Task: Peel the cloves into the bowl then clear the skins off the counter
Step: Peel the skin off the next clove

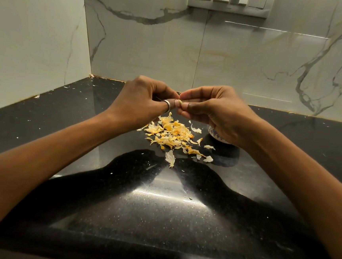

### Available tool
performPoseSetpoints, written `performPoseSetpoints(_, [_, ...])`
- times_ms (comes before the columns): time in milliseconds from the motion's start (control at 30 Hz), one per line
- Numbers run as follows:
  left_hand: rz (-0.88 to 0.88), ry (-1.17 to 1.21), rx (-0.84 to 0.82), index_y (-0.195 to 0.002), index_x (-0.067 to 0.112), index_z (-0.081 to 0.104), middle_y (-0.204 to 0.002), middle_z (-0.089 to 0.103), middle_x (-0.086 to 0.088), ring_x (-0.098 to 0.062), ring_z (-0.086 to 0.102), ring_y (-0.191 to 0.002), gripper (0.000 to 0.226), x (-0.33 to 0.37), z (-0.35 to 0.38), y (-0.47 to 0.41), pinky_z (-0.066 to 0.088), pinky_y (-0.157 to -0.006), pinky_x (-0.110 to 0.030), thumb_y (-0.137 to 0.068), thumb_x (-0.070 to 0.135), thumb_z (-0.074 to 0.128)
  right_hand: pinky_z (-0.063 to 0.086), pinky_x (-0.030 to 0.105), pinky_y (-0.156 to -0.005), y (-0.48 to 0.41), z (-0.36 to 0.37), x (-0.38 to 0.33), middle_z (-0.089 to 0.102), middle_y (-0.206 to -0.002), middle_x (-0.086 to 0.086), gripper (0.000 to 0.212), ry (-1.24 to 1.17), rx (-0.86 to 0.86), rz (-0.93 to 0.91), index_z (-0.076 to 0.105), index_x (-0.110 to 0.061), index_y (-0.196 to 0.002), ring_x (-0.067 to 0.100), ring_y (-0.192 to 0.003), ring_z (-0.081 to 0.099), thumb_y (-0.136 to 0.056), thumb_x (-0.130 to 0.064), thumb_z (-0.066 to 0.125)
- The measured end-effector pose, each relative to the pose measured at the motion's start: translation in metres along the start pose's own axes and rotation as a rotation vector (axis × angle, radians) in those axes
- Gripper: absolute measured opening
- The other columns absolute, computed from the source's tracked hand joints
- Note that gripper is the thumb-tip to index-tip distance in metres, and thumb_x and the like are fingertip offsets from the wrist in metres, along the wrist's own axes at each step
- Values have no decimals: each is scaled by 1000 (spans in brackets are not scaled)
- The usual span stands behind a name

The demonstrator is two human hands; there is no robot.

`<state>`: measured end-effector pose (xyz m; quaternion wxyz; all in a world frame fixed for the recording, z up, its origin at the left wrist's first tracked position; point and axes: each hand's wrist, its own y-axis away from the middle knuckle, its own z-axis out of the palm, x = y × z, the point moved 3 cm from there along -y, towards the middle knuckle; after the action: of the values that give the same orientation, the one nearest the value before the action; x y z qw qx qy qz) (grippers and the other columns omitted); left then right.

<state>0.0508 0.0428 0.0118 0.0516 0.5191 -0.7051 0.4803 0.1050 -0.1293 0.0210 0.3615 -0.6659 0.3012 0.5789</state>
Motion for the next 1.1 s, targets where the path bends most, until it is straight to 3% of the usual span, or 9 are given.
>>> performPoseSetpoints(133, [-53,30,2,-99,15,76,-72,69,0,-17,67,-60,12,1,0,0,60,-55,-30,-90,22,73,59,22,-69,0,0,0,75,-90,15,19,77,20,-65,67,5,-105,18,-77,74,-87,10,65])
performPoseSetpoints(333, [-337,292,-74,-96,11,74,-90,70,-11,-11,65,-75,7,0,5,4,60,-58,-30,-93,13,69,59,22,-73,2,3,1,74,-97,19,18,291,62,-227,69,1,-103,19,-82,74,-86,5,70])
performPoseSetpoints(467, [-448,414,-74,-98,9,74,-90,70,-7,-7,64,-73,8,0,6,5,59,-56,-28,-93,9,67,61,33,-83,1,3,3,75,-97,16,18,386,91,-305,71,-5,-100,28,-91,74,-84,4,74])
performPoseSetpoints(667, [-394,363,-94,-102,9,71,-92,68,-6,-7,62,-74,10,2,6,5,60,-57,-28,-97,12,62,62,39,-85,0,2,4,76,-93,10,19,455,113,-363,73,-12,-96,23,-88,75,-83,2,76])
performPoseSetpoints(867, [-353,296,-113,-103,9,68,-107,66,-18,-7,60,-76,11,3,8,5,62,-60,-32,-100,13,58,62,34,-82,1,4,4,76,-93,12,18,433,84,-350,72,-7,-99,22,-86,75,-84,2,74])
performPoseSetpoints(1100, [-346,280,-132,-106,7,68,-104,65,-16,-8,60,-77,17,2,6,3,62,-61,-31,-102,11,52,62,32,-81,0,6,5,74,-99,23,19,119,33,-162,67,4,-104,32,-91,74,-87,12,64])
